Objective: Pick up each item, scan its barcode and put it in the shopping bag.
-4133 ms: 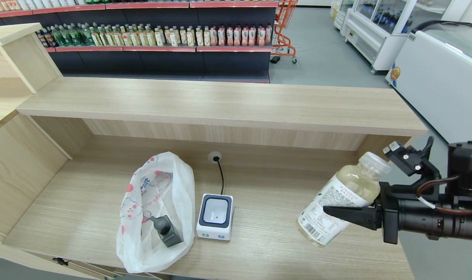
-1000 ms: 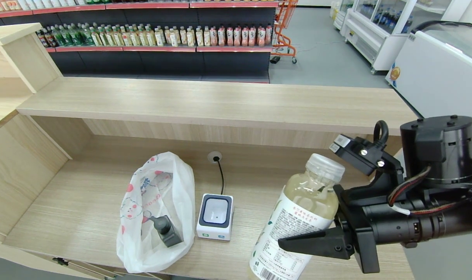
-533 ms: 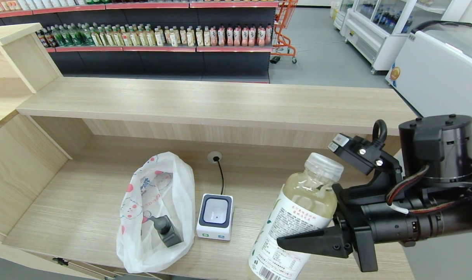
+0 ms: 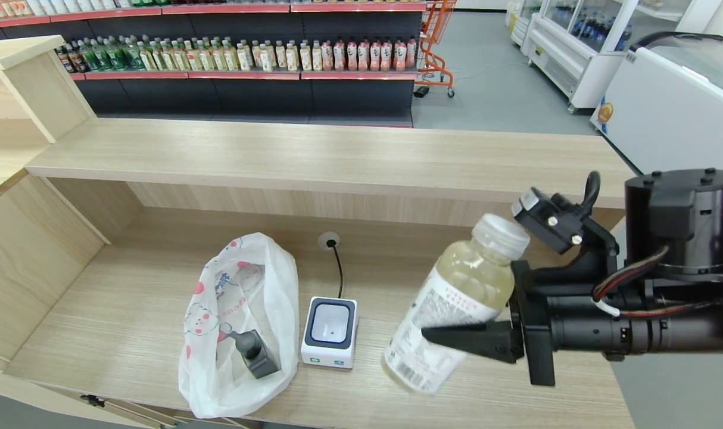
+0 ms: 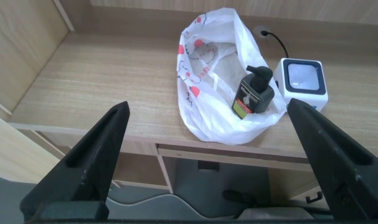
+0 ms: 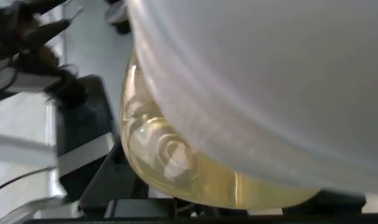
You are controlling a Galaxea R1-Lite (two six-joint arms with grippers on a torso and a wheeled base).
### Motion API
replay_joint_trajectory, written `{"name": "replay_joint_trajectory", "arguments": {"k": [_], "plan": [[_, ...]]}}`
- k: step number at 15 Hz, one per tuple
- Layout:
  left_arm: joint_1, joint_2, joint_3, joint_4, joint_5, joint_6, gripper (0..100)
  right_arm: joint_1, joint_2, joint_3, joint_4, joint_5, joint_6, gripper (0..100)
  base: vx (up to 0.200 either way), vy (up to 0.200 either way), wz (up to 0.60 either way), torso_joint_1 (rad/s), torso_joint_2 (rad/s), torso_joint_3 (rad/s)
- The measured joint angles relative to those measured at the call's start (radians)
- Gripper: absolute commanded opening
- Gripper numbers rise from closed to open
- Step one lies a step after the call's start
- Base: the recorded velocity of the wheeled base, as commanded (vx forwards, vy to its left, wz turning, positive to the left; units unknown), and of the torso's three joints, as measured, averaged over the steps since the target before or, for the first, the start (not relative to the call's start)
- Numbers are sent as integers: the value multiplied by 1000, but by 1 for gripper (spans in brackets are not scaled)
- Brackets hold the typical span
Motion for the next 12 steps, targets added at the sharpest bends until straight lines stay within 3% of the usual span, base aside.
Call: {"name": "replay_joint_trajectory", "arguments": {"k": [3,9,12], "plan": [[1,0,0,0,0,0,100,-16,20,-31,-95,-144,-156,0,0,0,0,0,0,0],[0,0,0,0,0,0,100,-58,49,-44,-182,-278,-678,0,0,0,0,0,0,0],[0,0,0,0,0,1,100,-52,48,-16,-189,-304,-860,0,0,0,0,0,0,0]]}}
